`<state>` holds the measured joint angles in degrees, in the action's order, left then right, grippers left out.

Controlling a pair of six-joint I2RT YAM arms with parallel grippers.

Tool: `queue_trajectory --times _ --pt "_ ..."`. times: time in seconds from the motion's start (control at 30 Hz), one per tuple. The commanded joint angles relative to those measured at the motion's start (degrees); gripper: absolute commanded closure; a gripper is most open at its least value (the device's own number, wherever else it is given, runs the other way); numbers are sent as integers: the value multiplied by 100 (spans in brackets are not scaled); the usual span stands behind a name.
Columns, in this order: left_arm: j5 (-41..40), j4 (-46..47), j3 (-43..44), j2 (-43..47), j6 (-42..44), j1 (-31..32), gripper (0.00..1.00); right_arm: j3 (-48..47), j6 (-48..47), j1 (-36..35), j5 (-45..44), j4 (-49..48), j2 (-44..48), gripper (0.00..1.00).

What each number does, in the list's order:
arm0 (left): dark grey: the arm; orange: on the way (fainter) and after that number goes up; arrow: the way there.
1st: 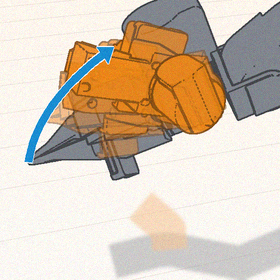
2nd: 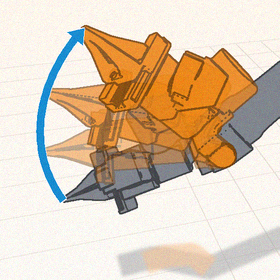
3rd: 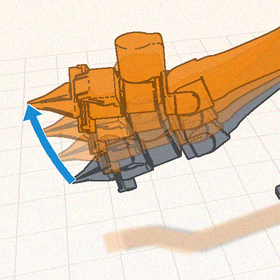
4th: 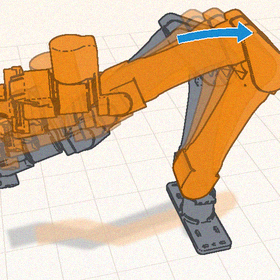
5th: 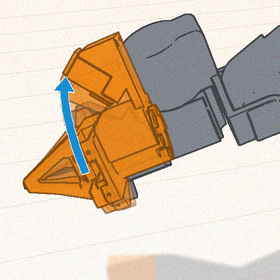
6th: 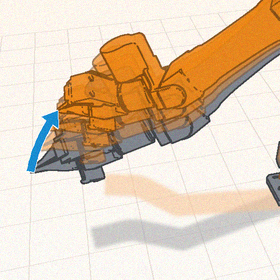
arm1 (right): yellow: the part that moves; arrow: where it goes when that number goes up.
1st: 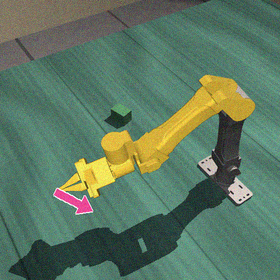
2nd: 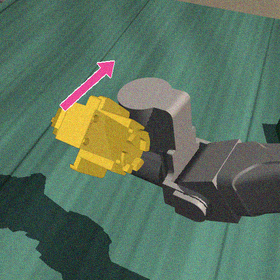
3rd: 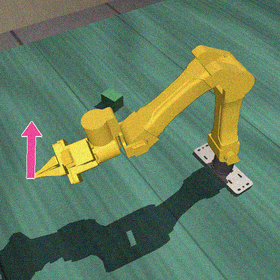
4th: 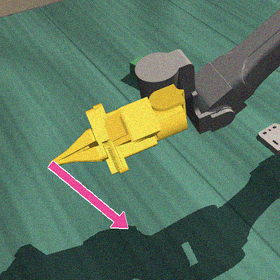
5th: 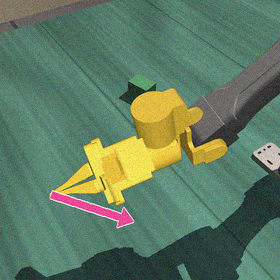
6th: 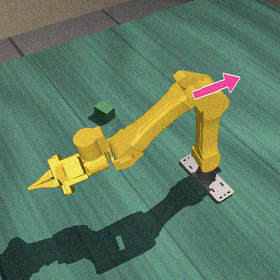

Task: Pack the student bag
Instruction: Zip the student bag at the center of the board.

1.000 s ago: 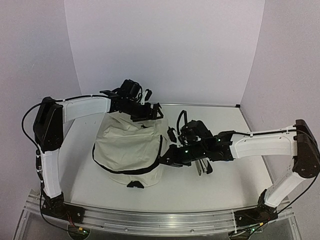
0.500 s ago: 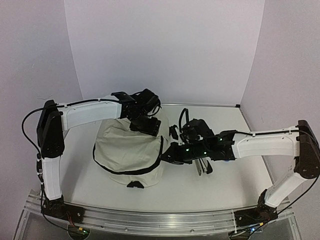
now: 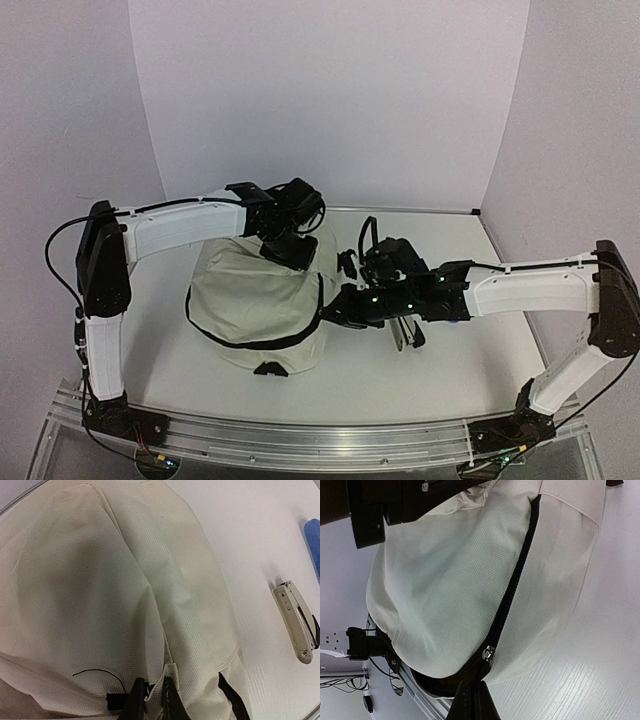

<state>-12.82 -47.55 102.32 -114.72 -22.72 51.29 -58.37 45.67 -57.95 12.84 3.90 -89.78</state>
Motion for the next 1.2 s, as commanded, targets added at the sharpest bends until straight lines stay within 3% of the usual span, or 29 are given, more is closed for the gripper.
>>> queue_trajectory --times 0.0,0.17,0.37,0.8,1.03,1.1,1.17 --pt "351 337 43 85 26 -80 100 -56 -47 -41 -141 -186 209 100" --pt "1580 1664 -113 135 -383 -547 100 -61 -27 -48 -103 -186 302 100" --pt "2011 2528 -188 -50 -662 -944 100 -8 42 -45 -120 -171 473 100" --pt "2104 2727 1369 -1316 -265 -1091 100 27 190 -87 -448 -166 547 100" --pt "2140 2753 1440 -1366 -354 -1275 100 -28 390 -111 -579 -214 425 100" --pt "2228 2684 1316 -1243 -276 -1288 86 35 434 -103 -764 -211 498 100" --pt "2352 2571 1177 -1059 -180 -1288 60 97 505 -109 -917 -205 565 100"
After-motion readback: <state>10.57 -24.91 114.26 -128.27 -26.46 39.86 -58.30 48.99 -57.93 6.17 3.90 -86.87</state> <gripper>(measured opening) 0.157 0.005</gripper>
